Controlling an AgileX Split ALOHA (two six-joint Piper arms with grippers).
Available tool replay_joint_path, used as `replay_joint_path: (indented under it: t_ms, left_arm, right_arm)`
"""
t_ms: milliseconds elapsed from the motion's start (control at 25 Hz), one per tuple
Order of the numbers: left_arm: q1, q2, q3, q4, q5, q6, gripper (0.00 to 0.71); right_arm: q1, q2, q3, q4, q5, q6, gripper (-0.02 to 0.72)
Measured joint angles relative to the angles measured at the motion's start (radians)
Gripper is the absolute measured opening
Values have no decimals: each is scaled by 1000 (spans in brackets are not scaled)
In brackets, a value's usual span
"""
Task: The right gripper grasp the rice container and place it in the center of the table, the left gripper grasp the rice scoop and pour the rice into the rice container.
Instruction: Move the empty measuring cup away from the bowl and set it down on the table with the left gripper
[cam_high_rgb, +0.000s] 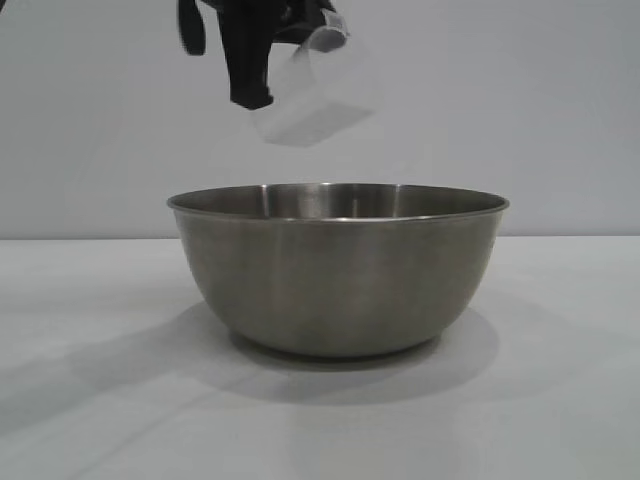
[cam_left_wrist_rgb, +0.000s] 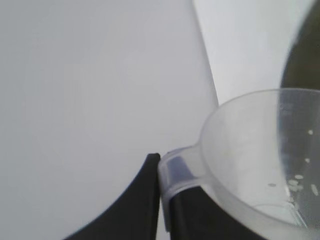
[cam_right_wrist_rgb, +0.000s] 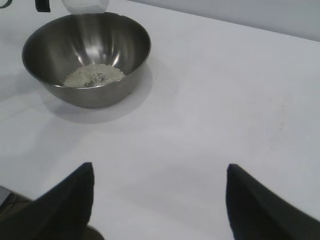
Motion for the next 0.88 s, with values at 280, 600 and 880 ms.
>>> replay_joint_path:
  t_ms: [280,600,880]
  left_arm:
    - [101,-33,121,-40,-114,-269,0]
    - [382,-41,333,517,-260,-867,0]
    - [413,42,363,632,-295,-908,0]
  right_arm:
    - [0,0,0,0,0,0,472]
    - [0,0,0,0,0,0,472]
    - [0,0,0,0,0,0,472]
